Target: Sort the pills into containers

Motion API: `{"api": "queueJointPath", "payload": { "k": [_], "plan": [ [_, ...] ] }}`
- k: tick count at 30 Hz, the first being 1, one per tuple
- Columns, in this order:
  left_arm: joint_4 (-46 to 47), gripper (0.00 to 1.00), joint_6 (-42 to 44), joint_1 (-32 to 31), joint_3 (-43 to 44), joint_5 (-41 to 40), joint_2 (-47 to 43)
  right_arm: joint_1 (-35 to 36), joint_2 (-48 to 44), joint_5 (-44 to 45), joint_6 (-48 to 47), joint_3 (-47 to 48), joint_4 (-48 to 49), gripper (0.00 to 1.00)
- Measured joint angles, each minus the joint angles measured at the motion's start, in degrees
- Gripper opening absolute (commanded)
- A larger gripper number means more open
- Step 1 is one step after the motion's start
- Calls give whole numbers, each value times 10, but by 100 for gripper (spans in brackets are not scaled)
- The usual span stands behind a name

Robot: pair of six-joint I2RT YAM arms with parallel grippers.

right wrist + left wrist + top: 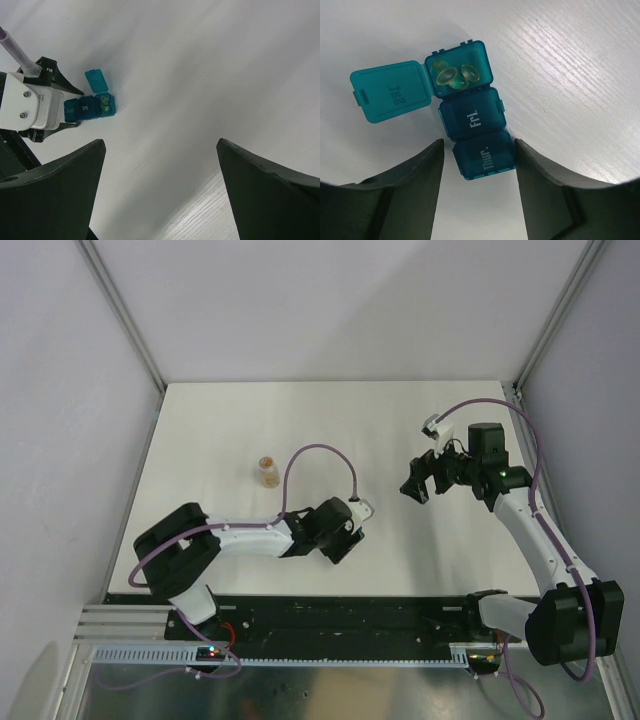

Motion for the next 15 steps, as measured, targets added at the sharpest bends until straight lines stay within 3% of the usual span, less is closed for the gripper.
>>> {"api": "queueJointPath", "payload": {
  "k": [15],
  "plan": [
    [7,38,24,0,6,13,8,0,0,0,0,0,0,100]
  ]
}}
